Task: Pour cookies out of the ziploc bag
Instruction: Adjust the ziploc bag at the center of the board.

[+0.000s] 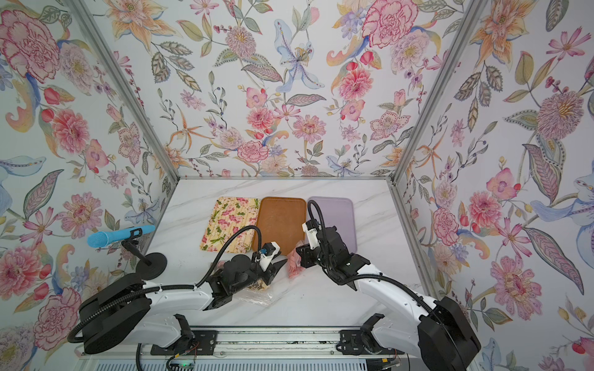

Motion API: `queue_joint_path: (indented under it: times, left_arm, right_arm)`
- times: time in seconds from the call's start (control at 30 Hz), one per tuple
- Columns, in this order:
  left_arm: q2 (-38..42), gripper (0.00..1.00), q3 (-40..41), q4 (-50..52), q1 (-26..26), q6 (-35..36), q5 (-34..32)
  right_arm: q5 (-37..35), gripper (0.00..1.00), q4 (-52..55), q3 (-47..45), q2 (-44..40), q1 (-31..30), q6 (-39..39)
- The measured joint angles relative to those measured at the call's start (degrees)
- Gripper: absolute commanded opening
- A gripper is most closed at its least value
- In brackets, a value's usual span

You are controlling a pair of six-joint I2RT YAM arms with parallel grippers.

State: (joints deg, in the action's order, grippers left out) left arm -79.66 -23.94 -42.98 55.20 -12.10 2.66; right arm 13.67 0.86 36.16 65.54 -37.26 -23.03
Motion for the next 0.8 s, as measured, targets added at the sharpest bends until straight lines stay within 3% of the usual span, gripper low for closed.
queue_joint_path:
  times: [0.3,0.53,0.8]
  left_arm:
    - [-0.3,0.29,0.2,3.5,0.4,-12.2,0.0]
    - [-3.5,0.28,-0.6,7.7,7.8,-23.6,-2.1]
    - [-8.2,0.29,-1.3,9.7,8.4,-32.4,-2.8]
  right_arm:
    - [3.7,0.00,2.2,-2.6,-3.8,5.0,2.9]
    - [4.2,0.00,3.7,-5.1,-7.0,8.3,3.6]
    - [5.1,0.00,5.2,-5.2,-7.7,9.6,4.5]
